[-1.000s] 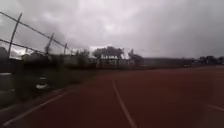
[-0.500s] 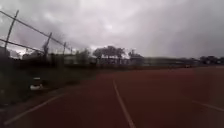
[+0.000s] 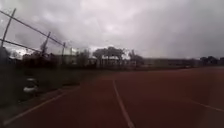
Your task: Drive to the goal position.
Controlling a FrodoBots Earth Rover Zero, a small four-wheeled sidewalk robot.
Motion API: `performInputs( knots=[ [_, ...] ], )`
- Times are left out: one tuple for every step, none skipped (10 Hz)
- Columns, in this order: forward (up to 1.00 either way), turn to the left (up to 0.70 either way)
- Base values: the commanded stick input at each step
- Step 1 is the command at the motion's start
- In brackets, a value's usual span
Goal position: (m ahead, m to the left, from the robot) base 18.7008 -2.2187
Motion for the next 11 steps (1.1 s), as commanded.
performInputs(
  knots=[
    [0.5, 0.0],
    [0.5, 0.0],
    [0.5, 0.0],
    [0.5, 0.0],
    [0.5, 0.0],
    [0.5, 0.0],
    [0.5, 0.0],
    [0.5, 0.0],
    [0.5, 0.0],
    [0.5, 0.0],
    [0.5, 0.0]
  ],
)
